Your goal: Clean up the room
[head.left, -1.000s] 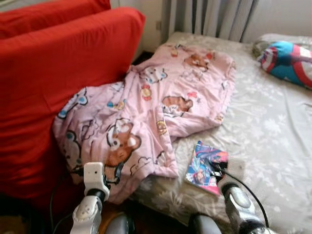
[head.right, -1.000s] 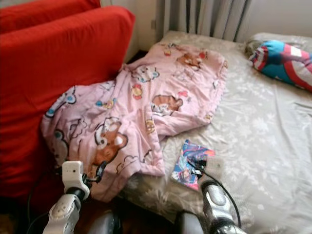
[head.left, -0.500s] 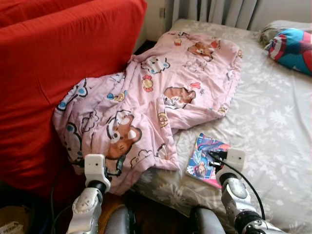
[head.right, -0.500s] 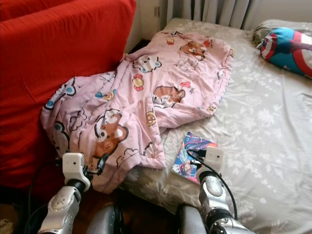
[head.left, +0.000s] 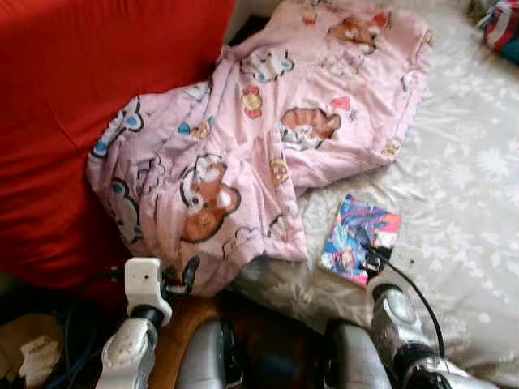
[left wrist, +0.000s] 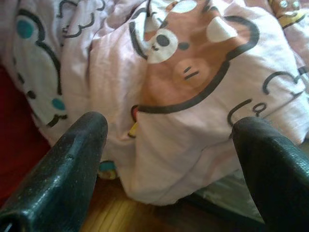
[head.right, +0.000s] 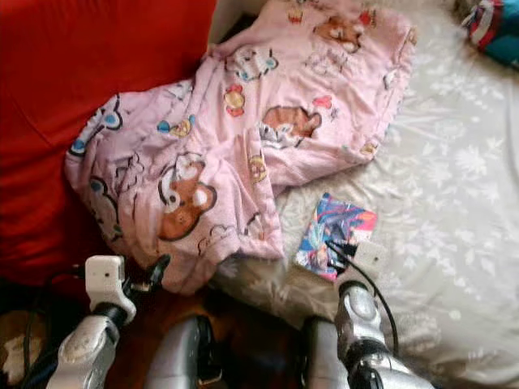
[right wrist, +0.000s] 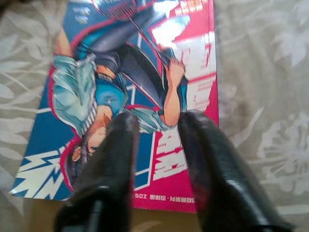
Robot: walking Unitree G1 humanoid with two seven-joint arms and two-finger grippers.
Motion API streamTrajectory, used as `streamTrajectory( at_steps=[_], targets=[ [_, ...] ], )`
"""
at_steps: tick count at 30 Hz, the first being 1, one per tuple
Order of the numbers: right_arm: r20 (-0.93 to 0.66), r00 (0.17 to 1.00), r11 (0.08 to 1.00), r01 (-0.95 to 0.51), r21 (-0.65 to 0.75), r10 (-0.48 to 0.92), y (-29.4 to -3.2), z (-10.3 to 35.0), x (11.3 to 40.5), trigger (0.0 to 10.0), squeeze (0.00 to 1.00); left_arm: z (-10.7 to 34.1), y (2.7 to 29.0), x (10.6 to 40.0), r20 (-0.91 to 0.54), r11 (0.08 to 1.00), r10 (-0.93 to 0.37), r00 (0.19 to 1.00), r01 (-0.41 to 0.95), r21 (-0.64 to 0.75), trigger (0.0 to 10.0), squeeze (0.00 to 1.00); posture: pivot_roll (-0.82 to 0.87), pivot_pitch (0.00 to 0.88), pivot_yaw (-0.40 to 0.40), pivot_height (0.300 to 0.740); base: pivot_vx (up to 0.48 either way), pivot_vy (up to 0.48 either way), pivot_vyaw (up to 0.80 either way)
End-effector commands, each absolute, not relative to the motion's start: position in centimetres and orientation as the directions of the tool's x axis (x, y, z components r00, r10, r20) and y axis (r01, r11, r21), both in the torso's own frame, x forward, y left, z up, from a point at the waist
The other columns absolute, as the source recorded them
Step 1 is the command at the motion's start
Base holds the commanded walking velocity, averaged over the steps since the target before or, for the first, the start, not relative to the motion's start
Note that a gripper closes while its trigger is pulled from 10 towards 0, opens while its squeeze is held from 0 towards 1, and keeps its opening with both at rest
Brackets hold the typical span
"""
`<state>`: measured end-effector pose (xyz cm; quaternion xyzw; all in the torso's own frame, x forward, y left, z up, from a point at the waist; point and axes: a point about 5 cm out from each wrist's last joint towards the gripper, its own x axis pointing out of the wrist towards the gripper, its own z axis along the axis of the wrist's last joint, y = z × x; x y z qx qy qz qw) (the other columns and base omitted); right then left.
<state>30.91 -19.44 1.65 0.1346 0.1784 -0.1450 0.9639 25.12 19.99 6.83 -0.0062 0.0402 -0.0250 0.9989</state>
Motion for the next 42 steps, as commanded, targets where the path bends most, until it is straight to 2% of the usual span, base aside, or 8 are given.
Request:
streamTrajectory(
  at_steps=[1,4,5,6,7,22,31,42],
  targets=[
    [-0.429,0.868,0.899,0.374,0.23,-0.251,-19.4,0.8,30.2,10.0,1.0,6.4,20.5,24.1,-0.126,0.999,-0.051,0.991,0.051,-0.006,10.0,0.0,0.09,0.352,0.087,0.626,0.0,0.0,0.0],
    [-0.433,0.863,0.89,0.39,0.238,-0.262,-19.6,0.6,30.0,10.0,1.0,6.3,20.6,23.6,-0.147,0.999,-0.05,0.988,0.051,0.003,10.0,0.0,0.1,0.359,0.092,0.626,0.0,0.0,0.0],
    [-0.432,0.863,0.887,0.392,0.245,-0.262,-19.6,0.5,29.9,10.0,0.56,6.3,20.7,23.4,-0.152,0.999,-0.048,0.987,0.049,0.005,10.0,0.0,0.1,0.361,0.093,0.626,0.0,0.0,0.0],
    [-0.431,0.864,0.886,0.391,0.248,-0.261,-19.6,0.5,29.9,10.0,0.56,6.3,20.7,23.3,-0.154,0.999,-0.047,0.987,0.048,0.005,10.0,0.0,0.1,0.365,0.094,0.626,0.0,0.0,0.0],
    [-0.42,0.867,0.882,0.396,0.255,-0.268,-19.8,0.5,29.8,10.0,0.0,6.3,20.8,23.0,-0.161,0.999,-0.044,0.986,0.046,0.008,10.0,0.0,0.1,0.367,0.095,0.626,0.0,0.0,0.0],
    [-0.362,0.851,0.808,0.497,0.317,-0.381,-23.2,0.5,28.4,10.0,0.0,6.4,21.0,23.3,-0.19,0.998,-0.05,0.98,0.056,0.026,10.0,0.0,0.08,0.356,0.103,0.626,0.0,0.0,0.0],
    [-0.443,0.829,0.797,0.505,0.33,-0.342,-23.2,-1.0,27.2,10.0,0.0,6.6,20.9,23.4,-0.191,0.997,-0.058,0.98,0.065,0.032,10.0,0.0,0.08,0.359,0.107,0.626,0.0,0.0,0.0],
    [-0.456,0.837,0.789,0.489,0.373,-0.302,-22.9,-1.2,27.2,10.0,0.0,6.4,20.6,23.3,-0.198,0.994,-0.079,0.977,0.092,0.057,10.0,0.0,0.09,0.357,0.107,0.626,0.0,0.0,0.0]
  ],
)
